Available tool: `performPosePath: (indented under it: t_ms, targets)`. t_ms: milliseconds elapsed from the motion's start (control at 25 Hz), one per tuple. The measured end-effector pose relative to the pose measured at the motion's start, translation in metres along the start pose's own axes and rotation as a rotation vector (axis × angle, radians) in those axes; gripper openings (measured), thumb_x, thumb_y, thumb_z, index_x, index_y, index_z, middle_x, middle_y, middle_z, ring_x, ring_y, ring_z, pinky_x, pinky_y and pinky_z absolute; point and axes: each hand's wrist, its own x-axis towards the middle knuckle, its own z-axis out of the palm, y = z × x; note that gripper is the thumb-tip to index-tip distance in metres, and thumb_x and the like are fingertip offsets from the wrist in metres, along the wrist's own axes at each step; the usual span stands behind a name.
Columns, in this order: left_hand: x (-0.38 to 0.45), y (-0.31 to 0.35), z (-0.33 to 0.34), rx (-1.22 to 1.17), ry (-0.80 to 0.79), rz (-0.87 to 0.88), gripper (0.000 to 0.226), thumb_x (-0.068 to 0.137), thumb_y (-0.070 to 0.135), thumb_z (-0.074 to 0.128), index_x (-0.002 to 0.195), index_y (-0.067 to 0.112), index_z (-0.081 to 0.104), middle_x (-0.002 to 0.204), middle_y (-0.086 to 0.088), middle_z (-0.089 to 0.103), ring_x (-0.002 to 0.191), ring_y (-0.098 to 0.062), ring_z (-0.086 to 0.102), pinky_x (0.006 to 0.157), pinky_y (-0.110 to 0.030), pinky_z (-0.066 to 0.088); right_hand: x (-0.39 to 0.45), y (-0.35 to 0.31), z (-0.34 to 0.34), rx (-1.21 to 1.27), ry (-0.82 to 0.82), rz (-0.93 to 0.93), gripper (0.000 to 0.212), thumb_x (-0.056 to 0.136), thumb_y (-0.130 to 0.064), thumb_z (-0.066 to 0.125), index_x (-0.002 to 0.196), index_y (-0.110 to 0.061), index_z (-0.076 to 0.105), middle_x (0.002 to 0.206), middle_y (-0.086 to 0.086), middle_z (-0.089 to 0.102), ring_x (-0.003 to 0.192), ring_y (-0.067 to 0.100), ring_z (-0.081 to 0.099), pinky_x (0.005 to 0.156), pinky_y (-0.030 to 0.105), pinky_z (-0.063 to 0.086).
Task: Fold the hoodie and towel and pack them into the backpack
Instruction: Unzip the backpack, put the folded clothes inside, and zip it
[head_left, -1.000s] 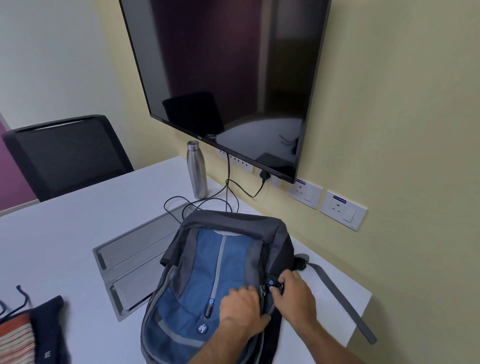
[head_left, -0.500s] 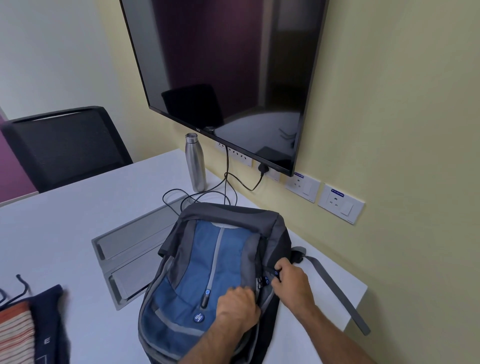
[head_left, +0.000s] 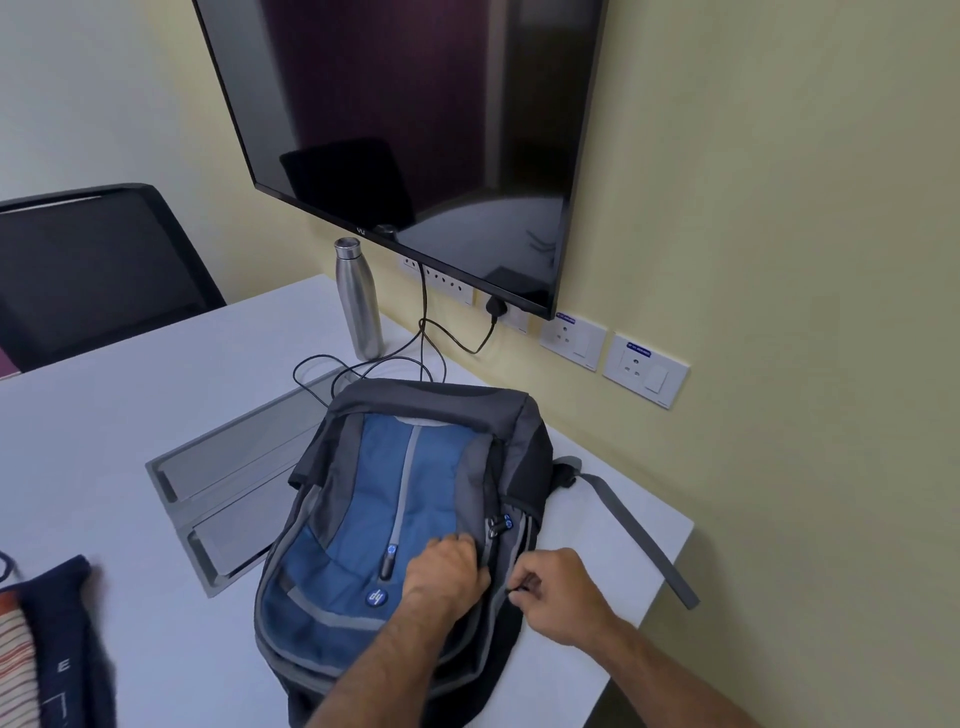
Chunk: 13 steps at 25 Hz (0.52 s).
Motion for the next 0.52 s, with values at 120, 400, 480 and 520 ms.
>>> performPosePath:
  t_ms: [120, 400, 480, 520]
  targets:
    - [0.002, -0.001, 0.002, -0.021, 0.009, 0.009, 0.042, 0.097, 0.040, 0.047, 0.126, 0.009, 0.051, 0.132, -0.010, 0.055, 0.125, -0.028, 0.048, 0.098, -0.040, 0.045, -0.023, -0.011, 0.011, 0.031, -0.112, -0.074, 0.005, 0.075, -0.010, 0.070, 0.075, -0.015, 0.071, 0.066, -0.015, 0.062, 0.062, 0.005, 0.062, 0.060, 0.015, 0.048]
    - [-0.002, -0.014, 0.006, -0.107, 0.006, 0.093, 0.046, 0.094, 0.044, 0.057, 0.121, 0.007, 0.052, 0.129, -0.013, 0.057, 0.123, -0.028, 0.050, 0.102, -0.036, 0.042, -0.057, -0.023, 0.027, 0.111, -0.173, 0.010, 0.006, 0.073, -0.011, 0.069, 0.074, -0.015, 0.073, 0.060, -0.021, 0.060, 0.058, 0.002, 0.062, 0.057, 0.012, 0.045]
    - [-0.010, -0.025, 0.001, -0.160, -0.036, 0.165, 0.049, 0.088, 0.047, 0.064, 0.119, 0.010, 0.054, 0.125, -0.010, 0.055, 0.120, -0.026, 0.050, 0.101, -0.035, 0.043, -0.059, -0.024, 0.027, 0.090, -0.157, 0.052, 0.012, 0.073, -0.009, 0.067, 0.070, -0.020, 0.072, 0.057, -0.023, 0.060, 0.060, 0.004, 0.063, 0.058, 0.014, 0.047]
    - [-0.016, -0.031, 0.000, -0.165, -0.048, 0.210, 0.050, 0.087, 0.048, 0.066, 0.119, 0.012, 0.055, 0.124, -0.008, 0.054, 0.118, -0.025, 0.049, 0.100, -0.035, 0.043, -0.061, -0.025, 0.029, 0.072, -0.137, 0.066, 0.019, 0.072, -0.009, 0.066, 0.065, -0.027, 0.068, 0.057, -0.024, 0.061, 0.060, 0.004, 0.063, 0.058, 0.015, 0.048]
